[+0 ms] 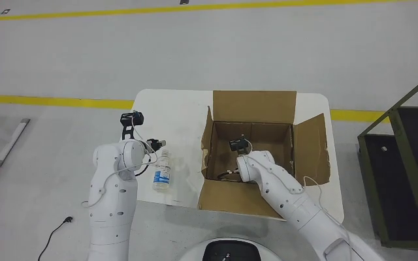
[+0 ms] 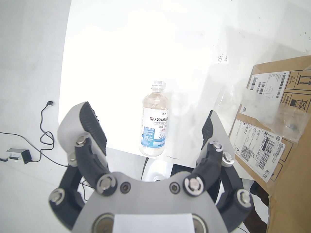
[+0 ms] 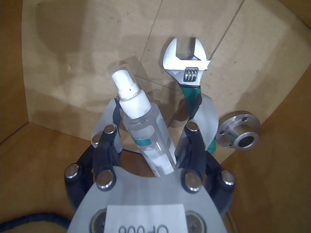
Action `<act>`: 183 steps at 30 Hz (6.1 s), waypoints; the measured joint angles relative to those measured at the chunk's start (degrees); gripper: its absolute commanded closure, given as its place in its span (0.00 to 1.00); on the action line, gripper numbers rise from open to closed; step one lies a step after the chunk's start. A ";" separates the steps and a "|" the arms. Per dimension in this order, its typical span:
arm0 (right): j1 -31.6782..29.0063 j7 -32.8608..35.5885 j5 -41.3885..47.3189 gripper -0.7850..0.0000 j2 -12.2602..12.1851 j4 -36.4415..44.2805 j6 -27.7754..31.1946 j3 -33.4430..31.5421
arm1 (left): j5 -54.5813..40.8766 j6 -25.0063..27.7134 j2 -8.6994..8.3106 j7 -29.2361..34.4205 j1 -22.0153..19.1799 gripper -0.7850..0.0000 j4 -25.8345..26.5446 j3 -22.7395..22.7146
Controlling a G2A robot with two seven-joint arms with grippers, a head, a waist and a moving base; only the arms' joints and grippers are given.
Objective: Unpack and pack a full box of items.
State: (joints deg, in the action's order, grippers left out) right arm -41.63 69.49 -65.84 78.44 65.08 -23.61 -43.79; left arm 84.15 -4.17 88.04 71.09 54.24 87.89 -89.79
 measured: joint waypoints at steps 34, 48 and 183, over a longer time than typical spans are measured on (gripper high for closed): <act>-1.00 1.86 -4.04 1.00 2.20 1.36 1.65 -2.73 | 0.00 0.00 0.00 0.00 0.00 0.00 0.00 0.00; -4.55 0.69 -6.06 1.00 1.19 13.26 1.65 -9.39 | 0.00 0.00 0.00 0.00 0.00 0.00 0.00 0.00; -16.07 -2.60 -6.53 1.00 4.57 32.11 10.16 -26.78 | 0.00 0.00 0.00 0.00 0.00 0.00 0.00 0.00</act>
State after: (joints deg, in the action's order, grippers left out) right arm -57.70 66.89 -72.36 83.01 97.19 -13.45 -70.56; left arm 84.15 -4.17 88.04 71.09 54.24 87.89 -89.79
